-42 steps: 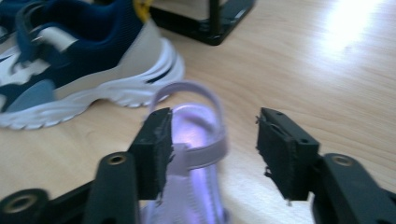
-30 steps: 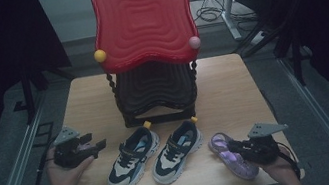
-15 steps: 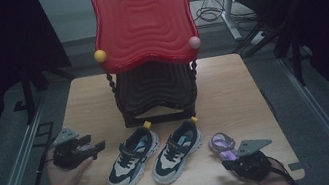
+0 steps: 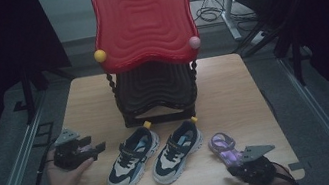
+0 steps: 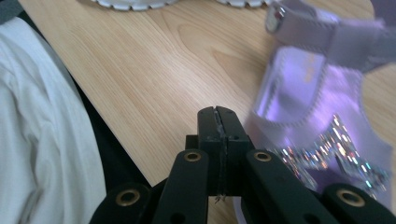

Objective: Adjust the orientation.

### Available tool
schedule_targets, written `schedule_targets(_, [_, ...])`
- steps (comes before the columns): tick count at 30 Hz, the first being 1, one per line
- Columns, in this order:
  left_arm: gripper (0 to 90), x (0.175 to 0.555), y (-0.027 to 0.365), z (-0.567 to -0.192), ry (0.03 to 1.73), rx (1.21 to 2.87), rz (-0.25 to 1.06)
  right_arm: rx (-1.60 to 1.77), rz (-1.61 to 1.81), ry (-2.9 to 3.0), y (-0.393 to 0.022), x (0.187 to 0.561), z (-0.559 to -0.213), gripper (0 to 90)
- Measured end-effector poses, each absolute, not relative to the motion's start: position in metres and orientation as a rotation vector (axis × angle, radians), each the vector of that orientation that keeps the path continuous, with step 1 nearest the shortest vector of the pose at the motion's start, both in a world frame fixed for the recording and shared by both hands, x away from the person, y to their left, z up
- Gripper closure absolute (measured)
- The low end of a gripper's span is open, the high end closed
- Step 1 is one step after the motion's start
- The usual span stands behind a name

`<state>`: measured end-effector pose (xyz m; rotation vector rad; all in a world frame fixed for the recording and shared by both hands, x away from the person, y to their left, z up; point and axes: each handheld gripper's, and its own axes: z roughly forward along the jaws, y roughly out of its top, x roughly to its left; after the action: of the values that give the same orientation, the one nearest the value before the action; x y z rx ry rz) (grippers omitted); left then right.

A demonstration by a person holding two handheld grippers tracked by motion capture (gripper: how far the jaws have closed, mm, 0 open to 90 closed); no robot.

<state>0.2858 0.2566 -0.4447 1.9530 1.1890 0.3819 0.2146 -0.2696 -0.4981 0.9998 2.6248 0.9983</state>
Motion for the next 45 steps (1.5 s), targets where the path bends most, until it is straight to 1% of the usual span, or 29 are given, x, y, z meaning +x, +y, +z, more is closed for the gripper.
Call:
schedule_targets(5, [36.3,0.287,0.256,-0.446,1.191,1.955,0.376,1.034,0.986,2.618,-0.278,0.216,-0.503,89.0])
schedule_targets(25, [36.2,0.279,0.265,-0.438,1.187,1.934,0.407,1.115,0.974,2.554,-0.304,0.222,-0.502,89.1])
schedule_targets(45, [36.2,0.274,0.27,-0.433,1.183,1.919,0.42,1.155,0.902,2.507,-0.317,0.227,-0.498,89.1])
